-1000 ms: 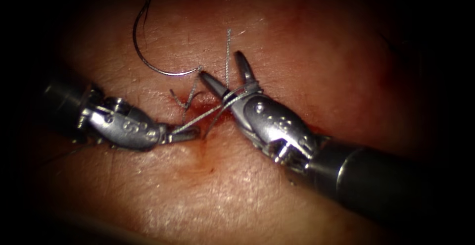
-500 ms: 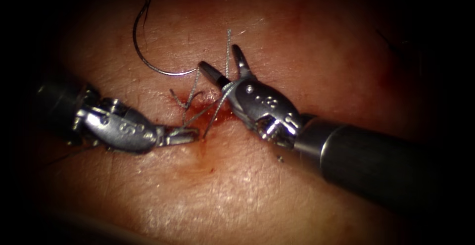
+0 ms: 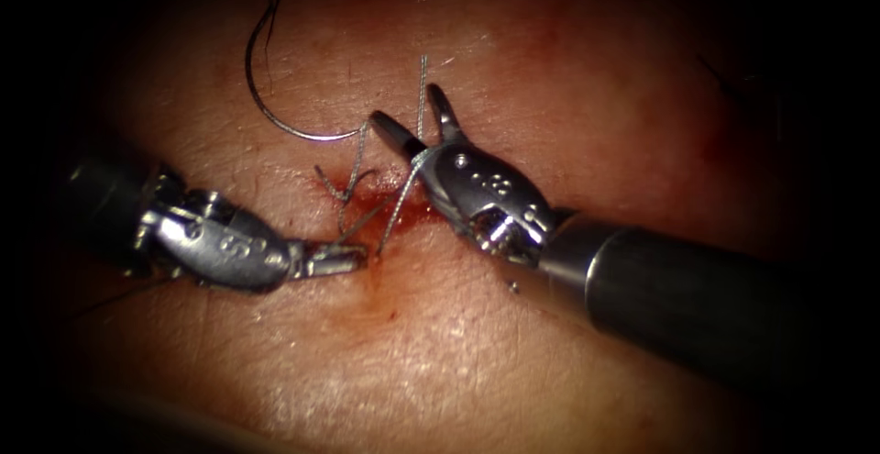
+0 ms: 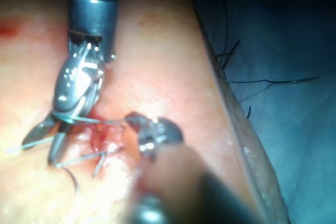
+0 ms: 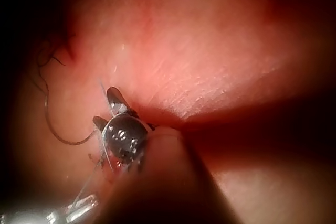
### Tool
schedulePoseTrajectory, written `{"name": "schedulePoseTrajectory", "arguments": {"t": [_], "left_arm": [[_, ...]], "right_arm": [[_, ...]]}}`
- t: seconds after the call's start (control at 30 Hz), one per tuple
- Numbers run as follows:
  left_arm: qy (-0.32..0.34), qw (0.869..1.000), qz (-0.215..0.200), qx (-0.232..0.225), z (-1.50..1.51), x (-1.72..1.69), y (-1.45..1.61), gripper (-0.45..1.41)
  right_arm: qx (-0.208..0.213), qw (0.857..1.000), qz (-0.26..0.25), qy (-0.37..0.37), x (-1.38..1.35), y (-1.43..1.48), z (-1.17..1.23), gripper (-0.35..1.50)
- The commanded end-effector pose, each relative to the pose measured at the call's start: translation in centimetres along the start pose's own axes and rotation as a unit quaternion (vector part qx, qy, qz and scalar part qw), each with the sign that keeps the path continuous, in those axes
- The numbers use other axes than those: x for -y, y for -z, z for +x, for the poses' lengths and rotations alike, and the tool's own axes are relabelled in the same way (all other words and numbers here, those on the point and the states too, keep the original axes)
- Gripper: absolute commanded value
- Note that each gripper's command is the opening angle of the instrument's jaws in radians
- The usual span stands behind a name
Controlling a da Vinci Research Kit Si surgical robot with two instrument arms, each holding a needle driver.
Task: Wound Closure
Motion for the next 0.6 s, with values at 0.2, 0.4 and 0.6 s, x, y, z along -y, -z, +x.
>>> {"name": "schedulePoseTrajectory", "arguments": {"t": [0.2,0.4,0.6], "left_arm": [[0.000,1.000,-0.001,0.001,-0.06,-0.08,-0.04,-0.45],[-0.001,1.000,-0.003,0.001,-0.09,-0.08,-0.01,-0.45],[0.015,1.000,-0.004,0.000,-0.16,0.03,0.08,-0.45]], "right_arm": [[0.003,1.000,0.019,-0.010,0.08,-0.06,-0.06,-0.17],[0.000,1.000,0.026,-0.010,0.11,0.01,-0.03,-0.35],[-0.044,0.999,0.006,-0.024,0.18,0.25,0.22,-0.35]]}}
